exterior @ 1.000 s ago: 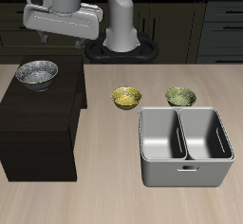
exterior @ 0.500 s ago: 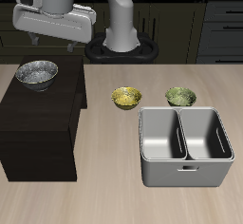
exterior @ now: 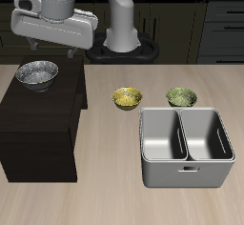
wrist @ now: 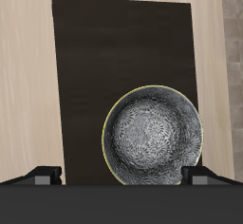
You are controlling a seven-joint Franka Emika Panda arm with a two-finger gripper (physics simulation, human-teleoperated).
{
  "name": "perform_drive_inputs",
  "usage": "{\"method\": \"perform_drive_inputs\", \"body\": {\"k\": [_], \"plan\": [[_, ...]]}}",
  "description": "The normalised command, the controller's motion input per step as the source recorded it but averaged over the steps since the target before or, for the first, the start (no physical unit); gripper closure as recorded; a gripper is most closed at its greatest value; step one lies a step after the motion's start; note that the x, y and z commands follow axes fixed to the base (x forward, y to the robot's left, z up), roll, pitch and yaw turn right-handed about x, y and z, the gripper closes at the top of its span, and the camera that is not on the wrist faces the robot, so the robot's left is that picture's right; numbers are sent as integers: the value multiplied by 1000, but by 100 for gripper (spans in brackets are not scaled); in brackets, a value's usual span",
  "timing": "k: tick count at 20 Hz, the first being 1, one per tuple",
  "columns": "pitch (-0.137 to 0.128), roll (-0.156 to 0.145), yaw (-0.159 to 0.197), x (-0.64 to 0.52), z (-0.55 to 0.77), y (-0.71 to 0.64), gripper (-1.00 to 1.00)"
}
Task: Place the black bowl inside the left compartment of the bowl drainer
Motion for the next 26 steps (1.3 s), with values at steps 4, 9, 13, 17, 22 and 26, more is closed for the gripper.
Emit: {"method": "perform_drive_inputs", "body": {"k": [4, 9, 13, 17, 22, 26], "plan": [[37, 17, -9, 195, -203, 151, -100], [13, 24, -6, -10, -165, 171, -100], [19, 8, -26, -28, -204, 27, -100], [27, 0, -12, -3, -189, -49, -100], [20, -2, -29, 14, -166, -103, -100], [12, 1, 0, -5, -158, -17, -100]]}}
